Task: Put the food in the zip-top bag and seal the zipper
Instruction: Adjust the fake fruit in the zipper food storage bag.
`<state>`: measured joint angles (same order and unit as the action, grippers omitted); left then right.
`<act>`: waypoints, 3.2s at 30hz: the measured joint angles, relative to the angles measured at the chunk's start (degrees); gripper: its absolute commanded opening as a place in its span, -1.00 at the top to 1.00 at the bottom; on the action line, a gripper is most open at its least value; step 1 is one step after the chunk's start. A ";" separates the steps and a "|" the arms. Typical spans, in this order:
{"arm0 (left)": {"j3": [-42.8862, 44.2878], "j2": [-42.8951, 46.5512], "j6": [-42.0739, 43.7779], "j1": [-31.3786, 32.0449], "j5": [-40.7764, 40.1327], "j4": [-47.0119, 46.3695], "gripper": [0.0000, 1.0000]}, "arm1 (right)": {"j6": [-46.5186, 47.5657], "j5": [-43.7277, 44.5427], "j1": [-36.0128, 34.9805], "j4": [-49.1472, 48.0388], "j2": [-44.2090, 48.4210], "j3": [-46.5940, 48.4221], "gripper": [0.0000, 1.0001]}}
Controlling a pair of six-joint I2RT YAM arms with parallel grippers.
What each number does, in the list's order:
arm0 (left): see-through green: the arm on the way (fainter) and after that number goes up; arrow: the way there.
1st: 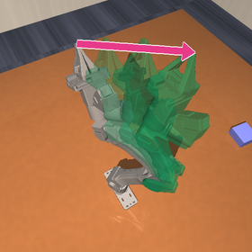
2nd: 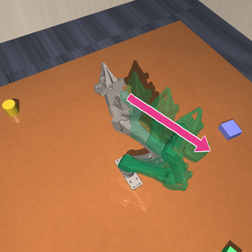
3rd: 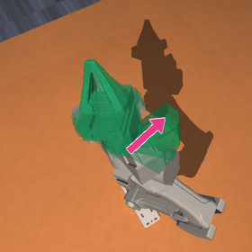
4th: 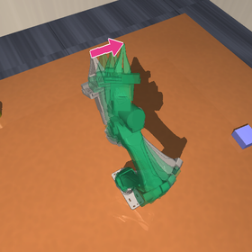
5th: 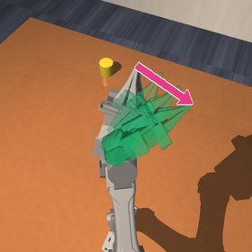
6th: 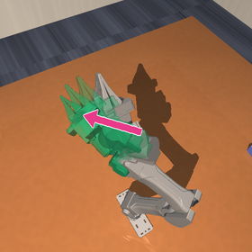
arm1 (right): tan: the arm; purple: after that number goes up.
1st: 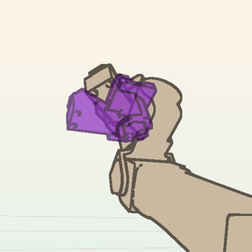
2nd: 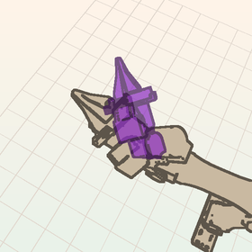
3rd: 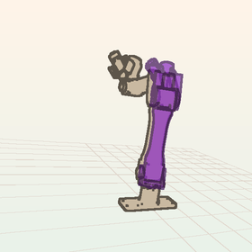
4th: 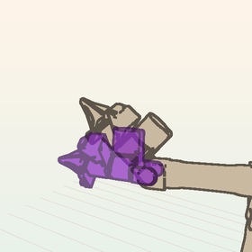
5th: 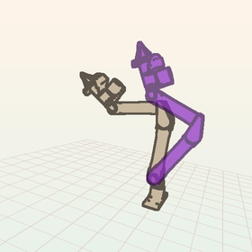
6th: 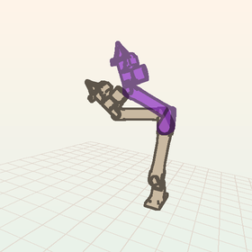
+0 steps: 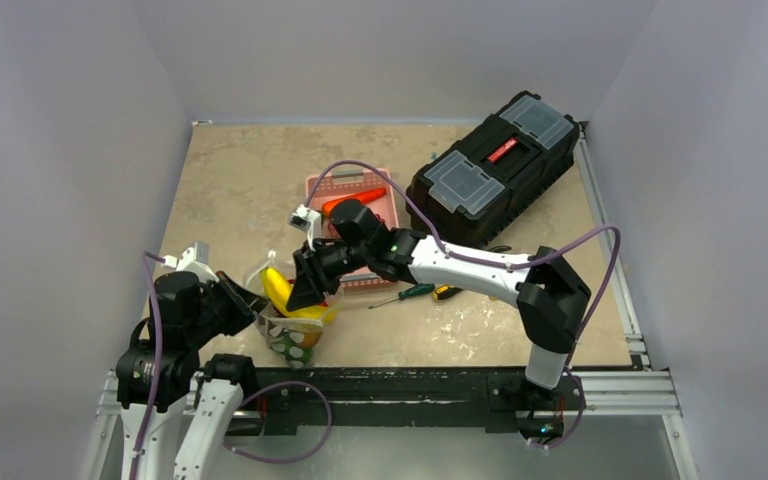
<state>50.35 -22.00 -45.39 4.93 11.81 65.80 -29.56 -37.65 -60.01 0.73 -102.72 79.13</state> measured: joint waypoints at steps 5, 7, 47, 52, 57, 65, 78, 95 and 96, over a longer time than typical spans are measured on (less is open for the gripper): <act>0.00 -0.02 0.00 0.00 0.09 -0.13 1.00 | 2.58 0.85 0.02 4.74 -0.15 1.84 0.84; 0.00 -0.11 0.00 0.00 0.09 -0.13 1.00 | 2.84 1.38 0.00 6.19 -0.37 3.15 0.81; -0.02 -0.72 -0.07 0.02 0.28 -0.63 1.00 | -35.47 -2.47 2.91 -15.80 -3.43 -5.88 0.75; -0.44 -0.24 -0.52 0.02 0.63 -1.27 1.00 | -48.81 -0.57 3.30 -27.26 -0.90 -14.62 0.51; -0.44 -0.13 -0.50 0.02 0.68 -1.40 1.00 | -58.38 2.56 2.97 -36.76 -0.90 -19.32 0.35; -0.44 0.15 -0.57 0.02 0.63 -1.46 1.00 | -54.31 8.83 2.62 -31.41 -1.03 -16.96 0.10; -0.44 0.15 -0.52 0.02 0.81 -1.44 1.00 | -27.69 13.27 0.94 -11.06 1.01 -9.73 -0.48; -0.46 0.13 -0.52 0.02 0.87 -1.42 1.00 | 12.35 39.08 -13.00 19.78 5.70 3.89 -0.23; -0.44 0.13 -0.52 0.02 0.87 -1.44 1.00 | 13.60 40.83 -13.60 20.57 5.70 3.93 -0.25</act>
<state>49.91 -21.87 -45.91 4.95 12.69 64.36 -15.97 3.18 -73.60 21.30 -97.01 83.07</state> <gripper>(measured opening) 0.003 0.620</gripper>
